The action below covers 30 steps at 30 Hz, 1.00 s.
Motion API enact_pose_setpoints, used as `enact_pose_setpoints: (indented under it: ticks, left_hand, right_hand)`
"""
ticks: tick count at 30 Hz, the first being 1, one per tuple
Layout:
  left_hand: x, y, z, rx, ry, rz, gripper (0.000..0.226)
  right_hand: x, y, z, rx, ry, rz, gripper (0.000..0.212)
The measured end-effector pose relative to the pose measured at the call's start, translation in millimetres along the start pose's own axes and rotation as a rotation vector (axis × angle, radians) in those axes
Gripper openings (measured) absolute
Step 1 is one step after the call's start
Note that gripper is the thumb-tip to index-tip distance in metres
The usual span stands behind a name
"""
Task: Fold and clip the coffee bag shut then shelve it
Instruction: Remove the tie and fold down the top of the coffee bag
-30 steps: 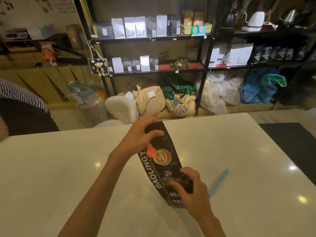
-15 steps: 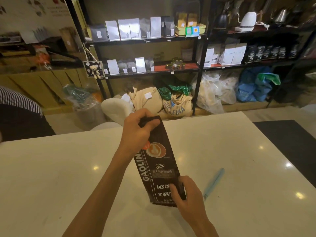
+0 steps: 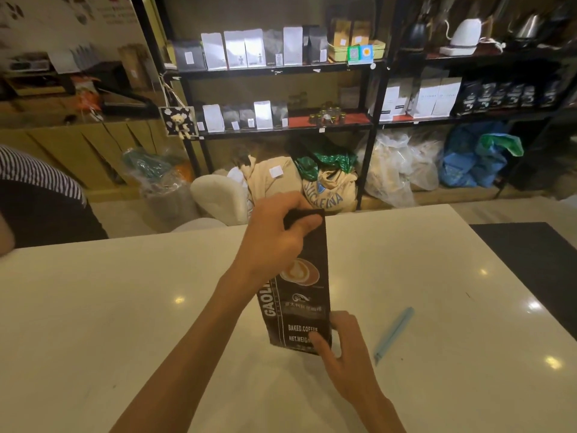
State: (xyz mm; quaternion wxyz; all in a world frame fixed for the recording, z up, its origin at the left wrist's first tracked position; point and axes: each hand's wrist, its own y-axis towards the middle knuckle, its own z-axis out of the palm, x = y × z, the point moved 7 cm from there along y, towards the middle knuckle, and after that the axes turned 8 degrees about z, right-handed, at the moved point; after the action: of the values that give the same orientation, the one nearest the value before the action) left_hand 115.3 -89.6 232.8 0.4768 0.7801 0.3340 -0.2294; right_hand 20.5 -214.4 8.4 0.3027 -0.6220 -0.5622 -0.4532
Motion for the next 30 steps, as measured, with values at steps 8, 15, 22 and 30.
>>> enact_pose_setpoints:
  ticks: [8,15,22,30]
  left_hand:
    - [7.4,-5.1,-2.7,-0.054,-0.136,-0.067,0.030]
    - [9.1,-13.8,14.7,0.032,-0.059,-0.088,0.029]
    - [4.6,-3.5,3.4,0.102,0.011,-0.128,0.027]
    - [-3.2,-18.8,22.6,0.105,0.188,0.064,0.010]
  right_hand:
    - [-1.9,0.3,-0.5,-0.012,0.203,0.129,0.032]
    - [11.9,19.2,-4.5,0.001,0.170,0.046,0.047]
    - [-30.4,-15.3,12.1,0.088,0.049,0.224,0.041]
    - [4.6,14.5,-3.5,-0.043,0.359,0.163,0.033]
